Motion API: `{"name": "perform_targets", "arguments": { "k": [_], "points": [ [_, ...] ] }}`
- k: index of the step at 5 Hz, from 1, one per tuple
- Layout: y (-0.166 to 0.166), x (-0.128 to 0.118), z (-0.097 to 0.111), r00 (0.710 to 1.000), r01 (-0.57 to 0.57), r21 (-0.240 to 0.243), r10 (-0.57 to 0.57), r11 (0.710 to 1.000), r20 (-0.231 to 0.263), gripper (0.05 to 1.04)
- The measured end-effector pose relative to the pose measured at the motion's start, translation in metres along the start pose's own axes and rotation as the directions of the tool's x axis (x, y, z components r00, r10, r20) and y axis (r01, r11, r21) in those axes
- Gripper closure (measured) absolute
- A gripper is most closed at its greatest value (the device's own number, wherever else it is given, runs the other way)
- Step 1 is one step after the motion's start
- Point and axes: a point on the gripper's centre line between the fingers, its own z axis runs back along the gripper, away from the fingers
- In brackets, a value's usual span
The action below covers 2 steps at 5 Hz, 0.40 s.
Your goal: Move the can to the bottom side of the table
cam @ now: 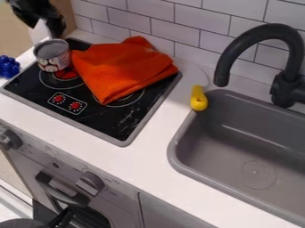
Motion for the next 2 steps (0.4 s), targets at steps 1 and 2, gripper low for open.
{"name": "perform_targets", "arguments": {
  "k": [1,2],
  "points": [
    [-0.0067,0.0022,-0.0082,1.0,0.011,-0.043,-0.01,0.999,0.029,0.087],
    [-0.0097,0.012,-0.0135,1.0,0.012,-0.03,-0.012,0.999,0.014,0.087]
  ]
}}
